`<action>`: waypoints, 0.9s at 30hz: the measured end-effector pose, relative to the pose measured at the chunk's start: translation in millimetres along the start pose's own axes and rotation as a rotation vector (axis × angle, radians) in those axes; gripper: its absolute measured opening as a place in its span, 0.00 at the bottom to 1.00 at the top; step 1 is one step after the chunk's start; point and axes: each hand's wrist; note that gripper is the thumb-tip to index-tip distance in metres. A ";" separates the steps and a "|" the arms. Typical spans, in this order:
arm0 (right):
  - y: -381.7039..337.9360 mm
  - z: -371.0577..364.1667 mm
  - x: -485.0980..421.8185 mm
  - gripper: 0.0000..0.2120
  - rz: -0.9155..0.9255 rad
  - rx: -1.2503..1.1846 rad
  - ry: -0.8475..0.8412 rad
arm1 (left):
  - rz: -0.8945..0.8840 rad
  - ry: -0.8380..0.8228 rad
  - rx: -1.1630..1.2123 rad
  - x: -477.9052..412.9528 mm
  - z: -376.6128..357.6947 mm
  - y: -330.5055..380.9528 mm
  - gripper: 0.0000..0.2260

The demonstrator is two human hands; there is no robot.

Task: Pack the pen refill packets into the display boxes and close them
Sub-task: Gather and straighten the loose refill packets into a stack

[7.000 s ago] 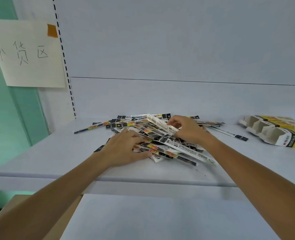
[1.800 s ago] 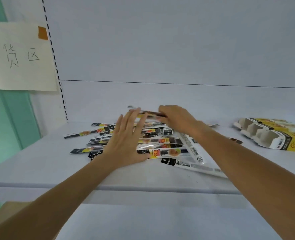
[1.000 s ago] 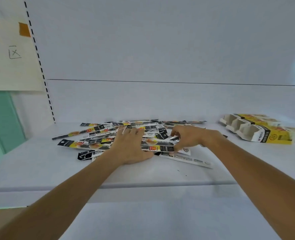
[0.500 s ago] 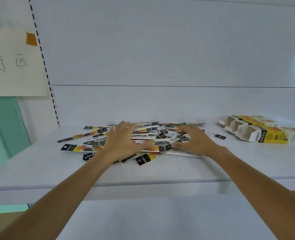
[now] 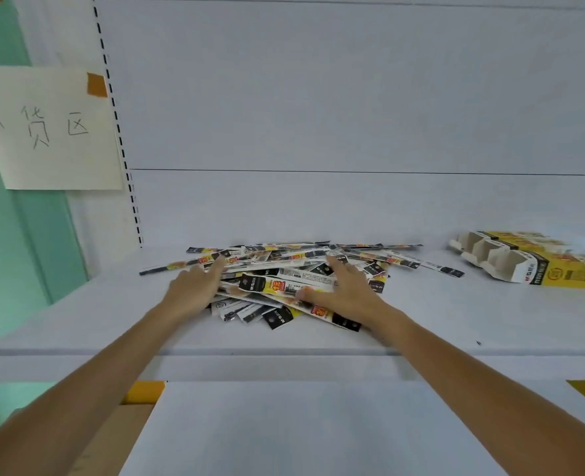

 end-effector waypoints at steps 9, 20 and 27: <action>-5.0 7.0 -7.4 0.46 0.152 0.086 0.086 | -0.336 0.053 -0.339 47.6 -15.1 39.8 0.55; -20.2 19.8 -0.3 0.49 0.384 0.408 -0.241 | -0.674 0.080 -0.541 27.8 -27.8 41.1 0.49; -21.1 21.0 -29.7 0.42 0.468 0.680 -0.211 | -0.648 -0.170 -0.446 25.5 -13.6 42.9 0.41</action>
Point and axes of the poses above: each hand's wrist, its own x-axis away from the middle knuckle, its own z-axis out of the back of the hand, y = z × x, and after that the axes turned 1 degree about z, right-handed
